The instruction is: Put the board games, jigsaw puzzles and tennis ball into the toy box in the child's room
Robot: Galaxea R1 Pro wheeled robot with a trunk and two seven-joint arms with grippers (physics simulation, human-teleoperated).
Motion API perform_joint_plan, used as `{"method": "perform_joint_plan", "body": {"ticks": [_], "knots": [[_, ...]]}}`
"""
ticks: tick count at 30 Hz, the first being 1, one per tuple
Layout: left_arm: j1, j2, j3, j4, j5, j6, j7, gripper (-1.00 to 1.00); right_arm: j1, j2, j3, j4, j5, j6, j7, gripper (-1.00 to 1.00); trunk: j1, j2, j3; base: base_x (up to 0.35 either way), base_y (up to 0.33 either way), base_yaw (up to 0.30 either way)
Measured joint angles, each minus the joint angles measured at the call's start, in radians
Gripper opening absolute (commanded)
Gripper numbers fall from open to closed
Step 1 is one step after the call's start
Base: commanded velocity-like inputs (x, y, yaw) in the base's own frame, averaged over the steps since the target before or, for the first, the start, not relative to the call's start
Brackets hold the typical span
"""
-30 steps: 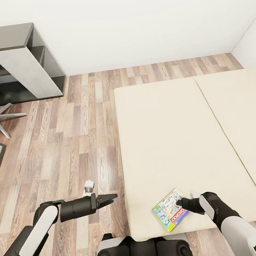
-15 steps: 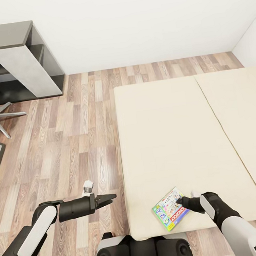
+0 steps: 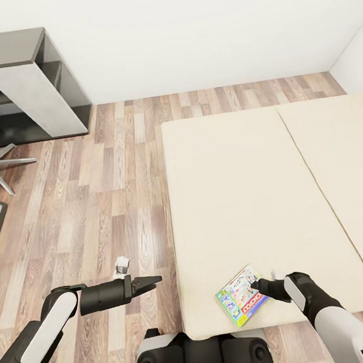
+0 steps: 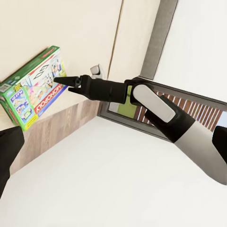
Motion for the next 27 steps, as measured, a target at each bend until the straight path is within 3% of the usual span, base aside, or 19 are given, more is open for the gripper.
{"method": "perform_joint_plan", "body": {"ticks": [14,20,27], "knots": [[0.001,0.000,0.000,-0.001,0.000,0.000,0.002,1.00,-0.001,0.004,0.008,0.005,-0.009,-0.022,-0.003,1.00,-0.001,-0.001,-0.011,0.000,0.000,0.000],[0.000,-0.001,0.000,0.000,-0.001,0.000,0.002,1.00,0.000,0.003,0.007,0.003,0.008,-0.023,0.010,1.00,0.000,-0.001,-0.011,0.000,0.000,0.000],[-0.001,0.000,0.000,0.000,-0.001,0.000,0.001,1.00,0.000,0.022,0.008,0.000,0.002,-0.021,0.035,1.00,0.000,0.000,-0.011,0.000,0.000,0.000]]}}
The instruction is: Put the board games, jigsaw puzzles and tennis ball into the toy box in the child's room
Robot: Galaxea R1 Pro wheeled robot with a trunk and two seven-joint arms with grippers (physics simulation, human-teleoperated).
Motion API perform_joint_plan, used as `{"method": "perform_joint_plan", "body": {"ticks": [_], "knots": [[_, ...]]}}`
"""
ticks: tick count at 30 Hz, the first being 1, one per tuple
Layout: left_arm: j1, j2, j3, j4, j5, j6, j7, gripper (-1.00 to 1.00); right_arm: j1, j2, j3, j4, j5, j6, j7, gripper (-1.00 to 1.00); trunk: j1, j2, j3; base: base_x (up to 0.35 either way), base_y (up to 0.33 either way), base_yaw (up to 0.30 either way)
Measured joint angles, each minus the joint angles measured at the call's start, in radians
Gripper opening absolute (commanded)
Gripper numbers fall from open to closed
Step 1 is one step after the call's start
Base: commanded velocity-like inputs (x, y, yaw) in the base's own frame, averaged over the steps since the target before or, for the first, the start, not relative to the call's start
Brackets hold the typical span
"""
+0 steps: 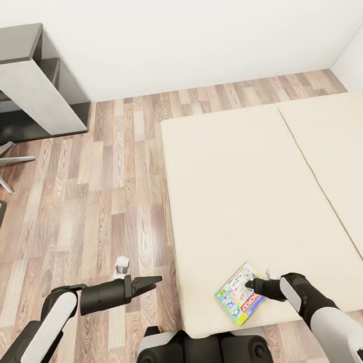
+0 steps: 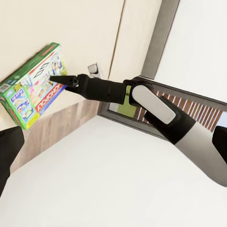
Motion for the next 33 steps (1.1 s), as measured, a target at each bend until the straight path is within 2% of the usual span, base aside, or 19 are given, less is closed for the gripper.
{"method": "perform_joint_plan", "body": {"ticks": [9,14,22,27,33], "knots": [[0.001,0.000,0.000,0.000,0.000,0.000,0.000,1.00,0.000,0.015,0.002,-0.002,0.001,0.000,0.008,1.00,0.000,0.000,0.000,0.000,0.000,0.000],[0.000,0.000,0.000,0.000,0.000,0.000,0.000,1.00,0.000,0.022,0.002,-0.005,0.005,-0.003,0.077,1.00,0.000,0.000,0.000,0.000,0.000,0.000],[0.001,0.000,0.000,0.000,0.000,0.000,0.000,1.00,-0.002,0.069,0.008,-0.069,0.014,-0.003,0.111,1.00,0.000,0.000,0.000,0.000,0.000,0.000],[0.001,-0.001,0.000,0.000,0.000,0.000,0.000,1.00,-0.002,0.084,0.041,-0.082,0.017,-0.004,0.110,1.00,0.000,0.000,0.000,0.000,0.000,0.000],[0.000,-0.001,0.000,0.000,0.000,0.000,0.000,1.00,-0.005,0.088,0.062,-0.084,0.018,-0.006,0.106,1.00,0.000,0.000,0.000,0.000,0.000,0.000]]}}
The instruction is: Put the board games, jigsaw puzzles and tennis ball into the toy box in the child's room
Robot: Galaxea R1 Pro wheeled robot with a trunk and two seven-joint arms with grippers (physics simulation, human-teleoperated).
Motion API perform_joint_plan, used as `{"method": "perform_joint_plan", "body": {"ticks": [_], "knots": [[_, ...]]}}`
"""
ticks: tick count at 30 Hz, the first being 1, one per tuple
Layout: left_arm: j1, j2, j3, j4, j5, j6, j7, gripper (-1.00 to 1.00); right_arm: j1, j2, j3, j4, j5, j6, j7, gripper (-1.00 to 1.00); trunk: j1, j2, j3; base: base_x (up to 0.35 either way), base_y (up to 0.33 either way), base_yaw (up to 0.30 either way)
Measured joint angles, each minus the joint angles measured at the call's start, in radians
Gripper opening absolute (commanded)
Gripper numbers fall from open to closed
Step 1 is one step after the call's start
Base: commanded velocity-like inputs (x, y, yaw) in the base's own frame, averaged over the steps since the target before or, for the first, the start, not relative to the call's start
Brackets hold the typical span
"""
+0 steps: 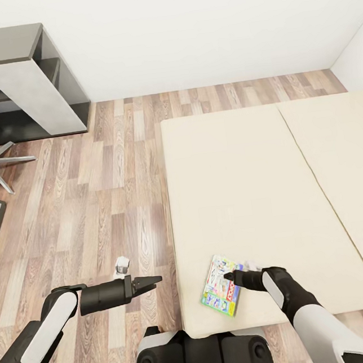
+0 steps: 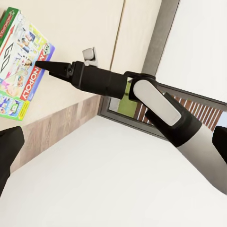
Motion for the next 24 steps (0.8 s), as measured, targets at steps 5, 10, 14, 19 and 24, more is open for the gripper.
{"method": "perform_joint_plan", "body": {"ticks": [5,10,14,19,24], "knots": [[0.000,0.000,0.000,0.000,0.000,0.000,0.000,1.00,-0.001,0.002,0.002,-0.001,0.001,-0.001,-0.001,1.00,0.000,0.000,0.000,0.000,0.000,0.000],[0.000,0.000,0.000,0.000,0.000,0.000,0.000,1.00,-0.002,0.022,0.010,-0.013,0.001,-0.001,0.001,1.00,0.000,0.000,0.000,0.000,0.000,0.000],[0.000,0.000,0.000,0.000,-0.001,0.000,0.000,1.00,-0.003,0.034,0.041,-0.022,0.001,-0.001,0.001,1.00,0.000,0.000,0.000,0.000,0.000,0.000],[0.000,0.000,0.000,0.000,-0.001,0.000,0.000,1.00,-0.015,0.042,0.052,-0.024,0.001,-0.003,0.001,1.00,0.000,0.000,0.000,0.000,0.000,0.000],[0.000,0.000,0.000,0.000,-0.001,0.000,0.000,1.00,-0.032,0.044,0.054,-0.025,0.001,-0.003,0.001,1.00,0.000,0.000,0.000,0.000,0.000,0.000]]}}
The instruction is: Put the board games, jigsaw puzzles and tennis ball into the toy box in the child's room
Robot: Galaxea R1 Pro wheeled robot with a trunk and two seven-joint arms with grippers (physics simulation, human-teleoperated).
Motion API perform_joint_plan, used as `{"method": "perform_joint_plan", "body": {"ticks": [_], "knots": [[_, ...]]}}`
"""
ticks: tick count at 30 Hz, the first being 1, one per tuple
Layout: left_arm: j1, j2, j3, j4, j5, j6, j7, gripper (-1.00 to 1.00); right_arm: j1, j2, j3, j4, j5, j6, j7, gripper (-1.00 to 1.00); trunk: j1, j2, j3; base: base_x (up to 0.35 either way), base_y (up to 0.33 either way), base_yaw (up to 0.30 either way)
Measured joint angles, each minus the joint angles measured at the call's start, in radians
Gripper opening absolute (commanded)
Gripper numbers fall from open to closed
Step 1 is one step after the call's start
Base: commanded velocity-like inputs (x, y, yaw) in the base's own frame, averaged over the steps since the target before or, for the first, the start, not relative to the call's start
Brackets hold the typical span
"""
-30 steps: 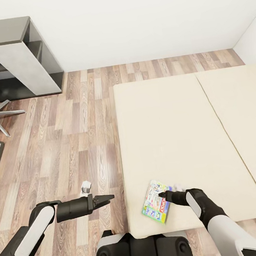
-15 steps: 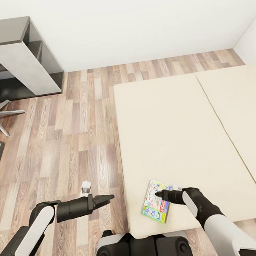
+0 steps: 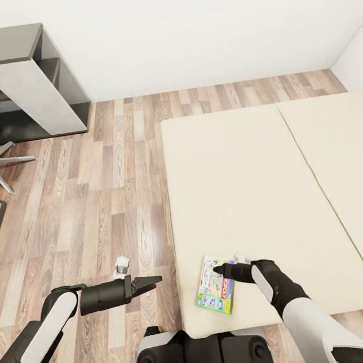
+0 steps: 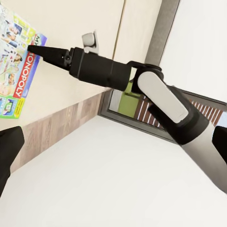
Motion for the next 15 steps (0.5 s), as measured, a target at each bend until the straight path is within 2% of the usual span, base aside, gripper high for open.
{"method": "perform_joint_plan", "body": {"ticks": [15], "knots": [[0.000,0.000,0.000,0.000,0.000,0.000,0.000,1.00,-0.040,0.000,0.002,0.001,0.002,-0.014,-0.006,1.00,0.000,0.000,0.000,0.000,0.000,0.000]]}}
